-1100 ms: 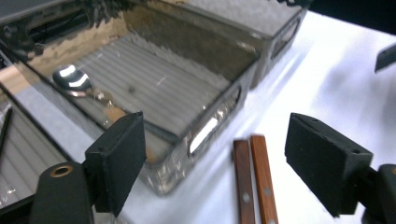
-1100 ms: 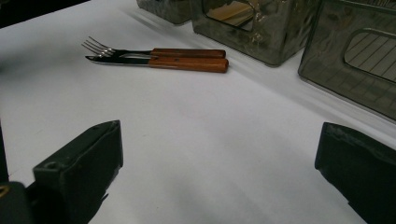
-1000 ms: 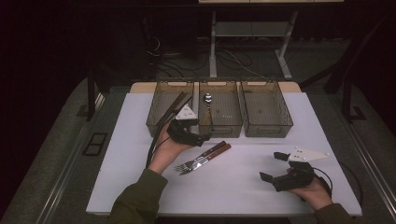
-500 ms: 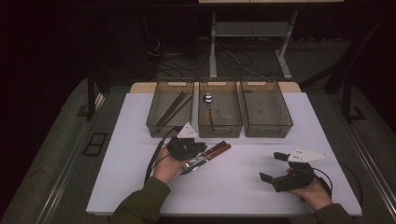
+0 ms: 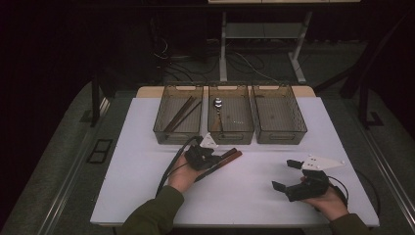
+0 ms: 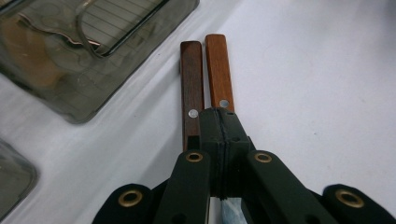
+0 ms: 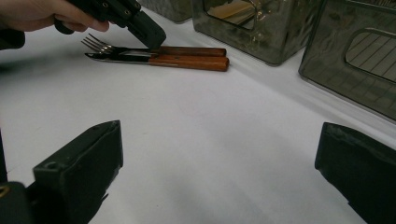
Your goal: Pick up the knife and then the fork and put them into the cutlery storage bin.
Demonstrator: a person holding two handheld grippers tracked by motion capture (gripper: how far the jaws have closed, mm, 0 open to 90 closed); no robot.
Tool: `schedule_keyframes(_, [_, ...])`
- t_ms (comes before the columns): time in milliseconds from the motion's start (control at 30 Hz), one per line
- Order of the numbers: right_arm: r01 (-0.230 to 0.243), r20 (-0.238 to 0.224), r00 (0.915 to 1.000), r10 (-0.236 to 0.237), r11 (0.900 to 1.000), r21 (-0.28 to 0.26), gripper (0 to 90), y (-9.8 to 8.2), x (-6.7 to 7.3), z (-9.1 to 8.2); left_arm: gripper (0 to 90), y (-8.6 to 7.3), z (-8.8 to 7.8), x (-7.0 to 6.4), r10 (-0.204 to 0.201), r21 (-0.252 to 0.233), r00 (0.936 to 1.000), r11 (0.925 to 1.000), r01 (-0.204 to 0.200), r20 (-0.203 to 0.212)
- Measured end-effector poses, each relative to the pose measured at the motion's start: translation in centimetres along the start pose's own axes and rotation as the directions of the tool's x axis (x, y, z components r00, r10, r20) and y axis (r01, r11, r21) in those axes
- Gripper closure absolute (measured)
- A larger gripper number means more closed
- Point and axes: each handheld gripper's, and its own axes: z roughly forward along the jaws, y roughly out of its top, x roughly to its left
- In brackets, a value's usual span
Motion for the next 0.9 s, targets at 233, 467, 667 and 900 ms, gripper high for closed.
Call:
schedule_keyframes(233, [-0.002,-0.001,1.0000,0.002,1.000,-0.003,1.2,0.00,-0.01,0.00,89.6,0.15,0.55,-0.16,0.019,0.012,0.9996,0.9997,-0.019,-0.020])
schedule_keyframes(467, [-0.003,-0.003,1.0000,0.003,1.000,-0.003,1.2,0.01,-0.01,-0.02,89.7,0.07,0.62,0.00,0.011,0.021,0.9999,0.9997,-0.011,-0.009])
schedule_keyframes(667, [-0.003,-0.003,1.0000,0.003,1.000,-0.006,1.2,0.01,-0.03,-0.03,89.7,0.07,0.76,0.02,0.013,0.017,0.9999,0.9998,-0.013,-0.005])
schedule_keyframes(900, [-0.003,-0.002,1.0000,0.003,1.000,-0.006,1.2,0.02,-0.03,-0.04,89.8,-0.04,0.92,-0.06,0.015,0.041,0.9998,0.9990,-0.016,0.010])
